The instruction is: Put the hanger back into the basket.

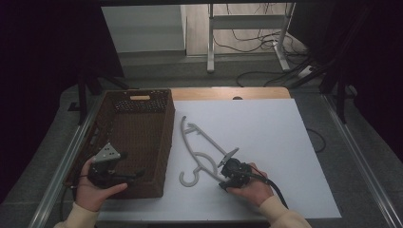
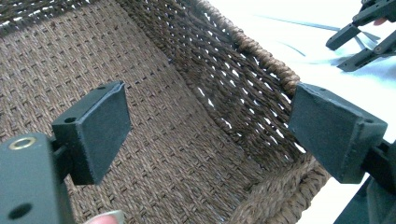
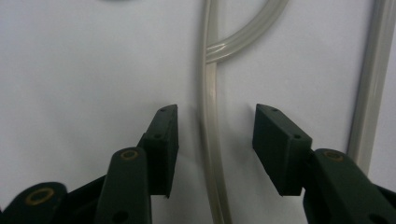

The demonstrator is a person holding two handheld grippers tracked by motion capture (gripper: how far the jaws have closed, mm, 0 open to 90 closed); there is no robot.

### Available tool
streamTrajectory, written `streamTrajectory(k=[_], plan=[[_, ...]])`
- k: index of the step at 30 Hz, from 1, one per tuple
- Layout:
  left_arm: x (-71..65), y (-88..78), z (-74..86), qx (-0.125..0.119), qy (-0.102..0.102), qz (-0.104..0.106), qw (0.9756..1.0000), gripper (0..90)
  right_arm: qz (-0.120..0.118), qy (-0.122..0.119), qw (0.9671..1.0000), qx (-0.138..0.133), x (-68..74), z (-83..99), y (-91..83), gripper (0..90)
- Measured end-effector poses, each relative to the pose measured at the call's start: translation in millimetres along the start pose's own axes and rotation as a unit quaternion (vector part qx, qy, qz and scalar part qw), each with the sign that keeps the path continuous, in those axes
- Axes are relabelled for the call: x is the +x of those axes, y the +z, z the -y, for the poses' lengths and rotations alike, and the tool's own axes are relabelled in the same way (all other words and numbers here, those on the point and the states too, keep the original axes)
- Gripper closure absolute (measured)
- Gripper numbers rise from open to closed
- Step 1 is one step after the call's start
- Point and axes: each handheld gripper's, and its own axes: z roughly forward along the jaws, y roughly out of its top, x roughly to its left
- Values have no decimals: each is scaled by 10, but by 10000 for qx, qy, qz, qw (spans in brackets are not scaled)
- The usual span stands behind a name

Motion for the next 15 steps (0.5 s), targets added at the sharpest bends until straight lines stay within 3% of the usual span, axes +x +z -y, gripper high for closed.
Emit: streamTrajectory(k=[1,2,8,15], plan=[[0,0,0,0,0,0,10000,132,0,0,10000,0,0,0,0,539],[2,-3,1,-2,-2,-3,10000,132,6,25,10000,20,1,-18,-2,606],[0,-1,-1,-3,3,-6,10000,132,-37,-8,9998,173,39,-69,4,786],[-2,-7,-1,-12,4,-10,10000,132,12,-33,9991,420,69,-136,11,819]])
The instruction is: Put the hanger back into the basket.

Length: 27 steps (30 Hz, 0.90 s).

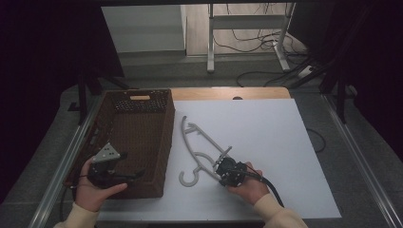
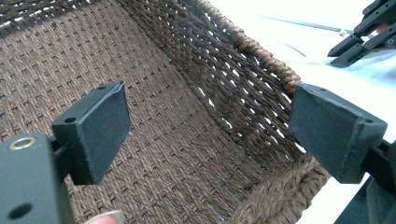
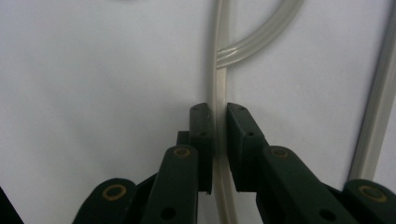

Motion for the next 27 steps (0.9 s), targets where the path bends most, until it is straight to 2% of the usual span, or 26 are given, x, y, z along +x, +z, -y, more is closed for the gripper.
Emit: streamTrajectory(k=[2,5,11,14,15,16,18,19,20,27], plan=[[3,-1,1,-2,1,-1,10000,133,14,47,10000,19,1,-6,-1,821],[9,-2,2,-6,0,-3,10000,133,-85,82,9999,-30,-28,6,-6,822],[15,-14,3,-42,-9,-30,10000,135,-268,171,9988,-376,-95,27,-116,823],[12,-18,0,-58,-1,-33,10000,136,-437,375,9962,-651,-144,45,-224,824],[12,-18,0,-58,-1,-33,10000,136,-437,375,9962,-651,-144,45,-224,824],[9,-20,-2,-63,5,-38,10000,136,-511,455,9937,-887,-199,69,-307,823],[6,-23,-5,-70,12,-40,10000,137,-540,528,9917,-1038,-236,88,-365,823],[6,-23,-5,-70,12,-40,10000,137,-540,528,9917,-1038,-236,88,-365,823],[5,-26,-6,-79,14,-44,10000,137,-547,583,9901,-1150,-270,111,-430,823],[3,-29,-9,-100,9,-52,9999,139,-630,738,9843,-1472,-326,178,-576,823]])
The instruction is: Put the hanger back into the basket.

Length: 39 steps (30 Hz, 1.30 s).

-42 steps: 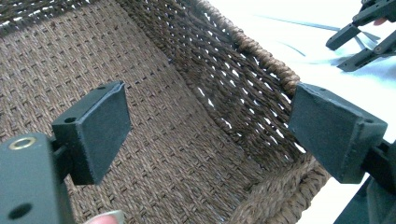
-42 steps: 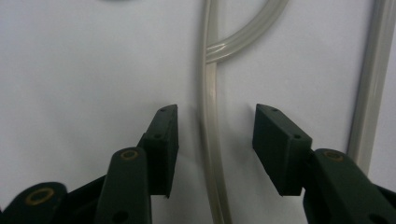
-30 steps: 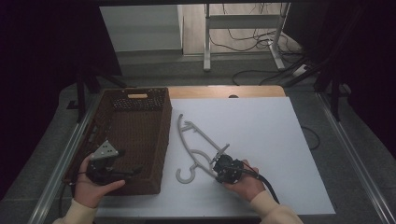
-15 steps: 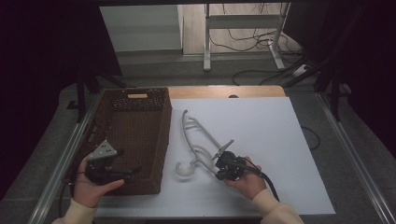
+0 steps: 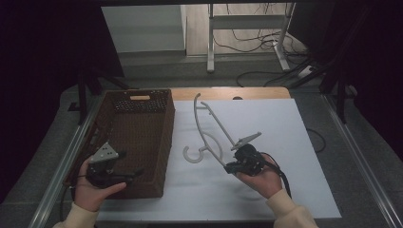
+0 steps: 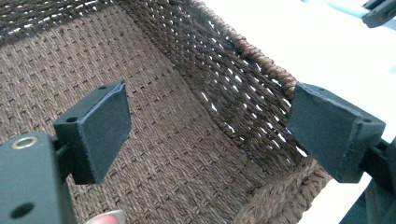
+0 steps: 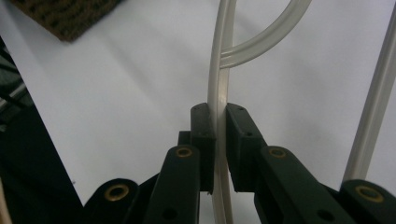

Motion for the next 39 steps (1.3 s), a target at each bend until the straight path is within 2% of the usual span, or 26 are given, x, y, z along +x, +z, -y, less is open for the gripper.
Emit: streamTrajectory(k=[5,14,20,35,39], plan=[[-24,0,-13,-21,23,9,10000,140,-68,57,9998,-197,-9,8,-88,823],[-45,3,-25,-68,3,49,10000,141,-137,185,9990,-385,-9,28,-188,822],[-63,14,-33,-89,-18,96,9999,141,-238,297,9972,-645,-18,39,-261,822],[-125,46,-65,-170,-55,273,9995,143,-441,432,9947,-822,-9,53,-299,822],[-130,54,-91,-210,-78,317,9992,144,-486,396,9947,-820,11,64,-293,822]])
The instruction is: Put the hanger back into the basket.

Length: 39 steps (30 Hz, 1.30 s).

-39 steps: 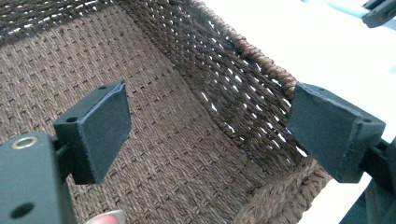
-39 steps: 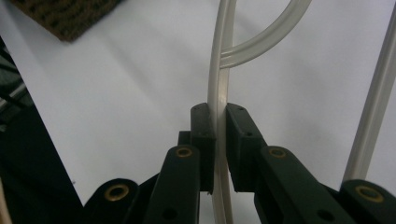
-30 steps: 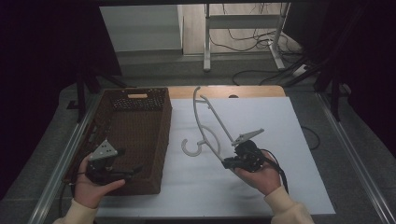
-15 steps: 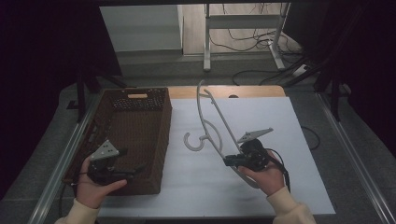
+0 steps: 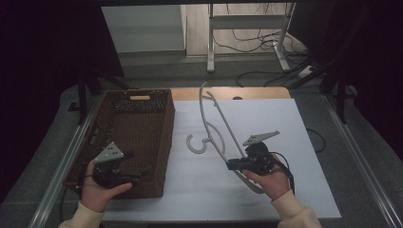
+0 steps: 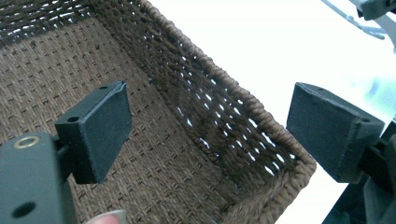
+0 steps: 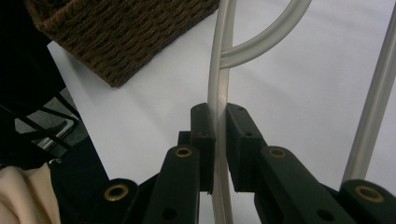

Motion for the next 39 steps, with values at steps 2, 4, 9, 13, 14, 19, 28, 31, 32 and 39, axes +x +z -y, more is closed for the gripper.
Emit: streamTrajectory(k=[2,4,9,13,14,19,28,31,32,39], plan=[[1,5,-19,-39,-47,33,10000,145,-50,-55,10000,-2,17,12,3,821],[3,10,-38,-79,-74,31,9999,146,-111,-138,9998,4,38,26,2,822],[-14,27,-70,-96,-29,37,9999,149,-214,-213,9995,75,59,53,-4,821],[-50,61,-82,-94,-31,186,9998,160,-292,-186,9994,59,51,70,-20,821],[-68,75,-90,-86,-20,212,9997,161,-297,-171,9994,20,46,69,-24,821],[-179,160,-159,-91,37,381,9992,162,-390,-72,9991,-125,76,56,-15,821],[-381,395,-328,-157,-71,834,9964,169,-457,110,9982,-366,128,76,10,821],[-419,446,-370,-190,-135,955,9952,172,-446,163,9978,-456,132,80,0,821],[-432,456,-380,-202,-147,984,9948,172,-455,192,9976,-495,130,79,-4,821],[-541,525,-414,-211,-149,1157,9929,174,-505,610,9929,-888,77,36,-14,821]])
